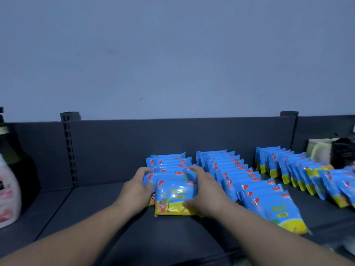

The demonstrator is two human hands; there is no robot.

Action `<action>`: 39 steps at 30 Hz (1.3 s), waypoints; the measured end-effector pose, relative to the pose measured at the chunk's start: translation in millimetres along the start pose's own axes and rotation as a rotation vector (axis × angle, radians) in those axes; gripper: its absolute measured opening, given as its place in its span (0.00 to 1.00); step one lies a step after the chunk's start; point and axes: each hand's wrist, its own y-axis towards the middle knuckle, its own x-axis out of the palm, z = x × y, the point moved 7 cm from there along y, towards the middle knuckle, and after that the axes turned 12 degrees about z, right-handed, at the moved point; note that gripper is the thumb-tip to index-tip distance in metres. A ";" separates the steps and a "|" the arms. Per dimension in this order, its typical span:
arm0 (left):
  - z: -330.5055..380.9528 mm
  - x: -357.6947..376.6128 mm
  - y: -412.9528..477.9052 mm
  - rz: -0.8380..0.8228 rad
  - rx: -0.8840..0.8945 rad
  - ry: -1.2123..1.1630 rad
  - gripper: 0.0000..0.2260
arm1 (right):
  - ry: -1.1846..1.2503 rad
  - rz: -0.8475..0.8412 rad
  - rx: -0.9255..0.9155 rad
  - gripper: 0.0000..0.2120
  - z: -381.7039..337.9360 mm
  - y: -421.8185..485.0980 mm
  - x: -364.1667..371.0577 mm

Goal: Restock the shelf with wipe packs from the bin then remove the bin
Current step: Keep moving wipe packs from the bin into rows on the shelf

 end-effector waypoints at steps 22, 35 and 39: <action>15.3 18.9 -5.5 -0.075 0.036 -0.001 0.37 | -0.049 0.061 -0.081 0.33 1.9 11.8 4.9; 21.4 17.8 -4.1 -0.070 0.097 0.056 0.35 | -0.041 0.079 -0.103 0.30 -1.3 16.9 5.4; 21.3 18.3 -2.8 -0.050 0.102 0.045 0.36 | -0.048 0.100 -0.090 0.30 -2.0 18.0 6.3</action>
